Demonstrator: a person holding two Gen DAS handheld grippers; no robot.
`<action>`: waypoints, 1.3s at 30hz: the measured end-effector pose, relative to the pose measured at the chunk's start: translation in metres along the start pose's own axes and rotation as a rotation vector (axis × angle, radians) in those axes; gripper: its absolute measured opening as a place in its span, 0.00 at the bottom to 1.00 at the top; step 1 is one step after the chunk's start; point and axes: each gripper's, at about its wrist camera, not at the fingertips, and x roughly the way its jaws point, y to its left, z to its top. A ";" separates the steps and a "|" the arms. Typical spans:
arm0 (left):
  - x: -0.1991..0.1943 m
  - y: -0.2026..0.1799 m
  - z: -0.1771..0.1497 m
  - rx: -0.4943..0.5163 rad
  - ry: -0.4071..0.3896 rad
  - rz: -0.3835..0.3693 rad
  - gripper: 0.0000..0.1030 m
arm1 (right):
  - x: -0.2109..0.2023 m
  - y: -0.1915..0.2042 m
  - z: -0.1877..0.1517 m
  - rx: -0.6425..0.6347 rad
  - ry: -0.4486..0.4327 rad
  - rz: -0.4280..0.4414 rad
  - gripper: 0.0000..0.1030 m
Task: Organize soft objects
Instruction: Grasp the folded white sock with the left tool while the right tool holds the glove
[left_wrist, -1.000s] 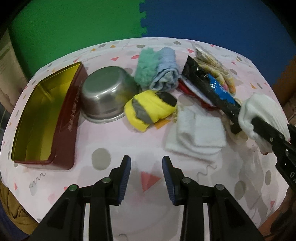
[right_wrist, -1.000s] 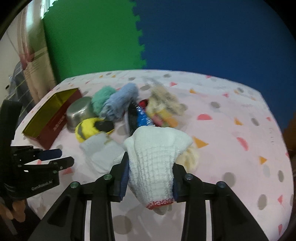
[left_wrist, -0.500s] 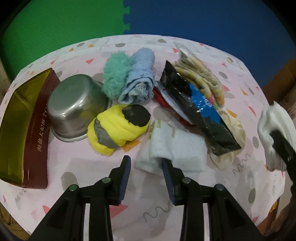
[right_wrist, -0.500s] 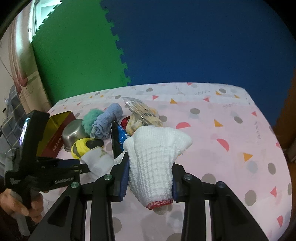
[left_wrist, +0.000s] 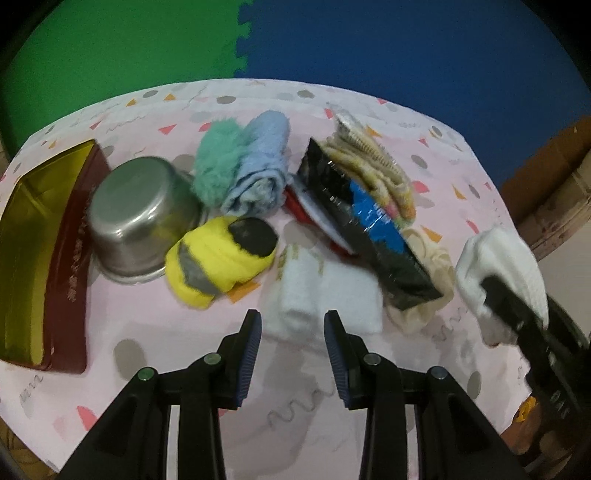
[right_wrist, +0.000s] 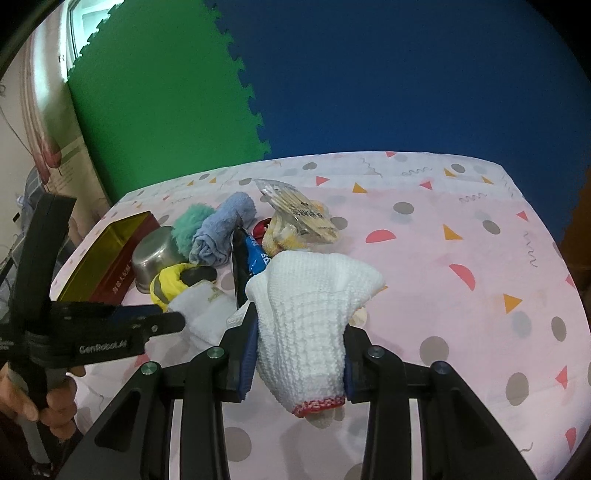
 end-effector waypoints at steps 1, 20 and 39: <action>0.004 -0.002 0.003 0.003 0.006 0.000 0.35 | 0.001 0.000 0.000 -0.001 0.002 0.001 0.33; 0.019 -0.009 0.014 0.029 -0.010 0.016 0.10 | 0.015 0.001 -0.007 -0.015 0.036 -0.010 0.33; -0.052 -0.006 0.007 0.127 -0.160 0.143 0.10 | 0.018 0.003 -0.009 -0.031 0.030 -0.056 0.33</action>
